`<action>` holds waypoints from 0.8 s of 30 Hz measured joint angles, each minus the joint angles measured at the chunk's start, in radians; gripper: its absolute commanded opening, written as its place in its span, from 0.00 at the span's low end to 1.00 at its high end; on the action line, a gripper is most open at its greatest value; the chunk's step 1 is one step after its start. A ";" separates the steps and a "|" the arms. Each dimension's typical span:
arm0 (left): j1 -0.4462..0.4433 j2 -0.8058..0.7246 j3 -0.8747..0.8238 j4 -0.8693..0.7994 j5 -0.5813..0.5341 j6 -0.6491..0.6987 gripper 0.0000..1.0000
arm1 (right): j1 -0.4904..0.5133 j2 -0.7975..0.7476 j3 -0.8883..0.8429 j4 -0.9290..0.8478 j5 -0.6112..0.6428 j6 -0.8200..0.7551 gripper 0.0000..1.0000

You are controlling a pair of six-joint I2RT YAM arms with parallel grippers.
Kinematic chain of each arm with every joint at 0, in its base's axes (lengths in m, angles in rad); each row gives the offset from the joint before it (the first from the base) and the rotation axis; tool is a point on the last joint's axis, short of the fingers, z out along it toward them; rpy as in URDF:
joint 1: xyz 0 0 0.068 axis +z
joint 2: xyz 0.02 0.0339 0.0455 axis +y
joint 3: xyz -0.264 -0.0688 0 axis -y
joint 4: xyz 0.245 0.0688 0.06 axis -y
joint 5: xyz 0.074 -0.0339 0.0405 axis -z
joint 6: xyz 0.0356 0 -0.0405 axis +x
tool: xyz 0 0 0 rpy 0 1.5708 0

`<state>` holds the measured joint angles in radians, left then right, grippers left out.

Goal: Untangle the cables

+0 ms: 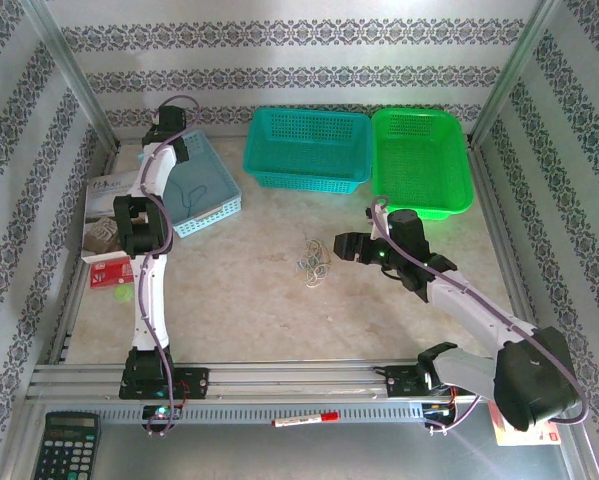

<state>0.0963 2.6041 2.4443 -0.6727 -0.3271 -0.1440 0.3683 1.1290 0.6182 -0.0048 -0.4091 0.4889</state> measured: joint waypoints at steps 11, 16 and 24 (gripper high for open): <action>0.030 0.023 0.001 0.010 0.002 -0.018 0.17 | -0.007 0.013 0.020 -0.001 -0.001 -0.003 0.71; 0.030 0.024 0.002 0.023 0.008 -0.016 0.00 | -0.007 0.013 0.023 -0.003 -0.001 -0.003 0.71; 0.030 0.023 0.002 0.027 0.039 -0.014 0.00 | -0.007 0.013 0.023 -0.003 -0.001 -0.003 0.71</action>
<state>0.1265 2.6274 2.4466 -0.6453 -0.2882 -0.1585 0.3614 1.1416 0.6415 -0.0078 -0.4103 0.4858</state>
